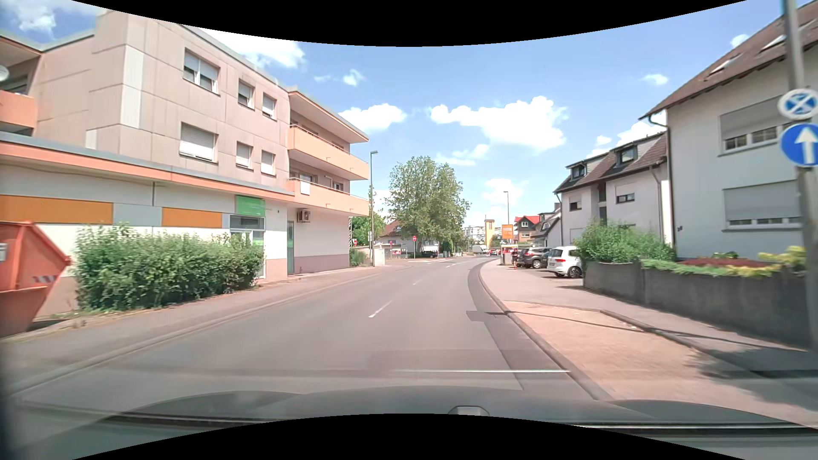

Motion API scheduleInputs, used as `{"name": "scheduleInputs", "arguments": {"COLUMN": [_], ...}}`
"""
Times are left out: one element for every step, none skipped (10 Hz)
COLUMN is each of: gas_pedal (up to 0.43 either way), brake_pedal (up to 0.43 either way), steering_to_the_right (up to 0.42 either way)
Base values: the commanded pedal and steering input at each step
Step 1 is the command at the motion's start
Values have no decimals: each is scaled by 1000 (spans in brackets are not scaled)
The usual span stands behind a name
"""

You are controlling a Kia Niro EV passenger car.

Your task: Follow the waypoints while adhering to traffic rules and regulations

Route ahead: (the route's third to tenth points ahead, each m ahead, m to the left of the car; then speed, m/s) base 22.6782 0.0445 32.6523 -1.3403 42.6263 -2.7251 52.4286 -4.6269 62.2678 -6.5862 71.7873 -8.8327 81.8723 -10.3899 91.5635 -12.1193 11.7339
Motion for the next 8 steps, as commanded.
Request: {"name": "scheduleInputs", "arguments": {"gas_pedal": [0, 0, 0, 0, 0, 0, 0, 0], "brake_pedal": [0, 0, 0, 0, 0, 0, 0, 0], "steering_to_the_right": [16, 16, 15, 15, 15, 15, 15, 15]}}
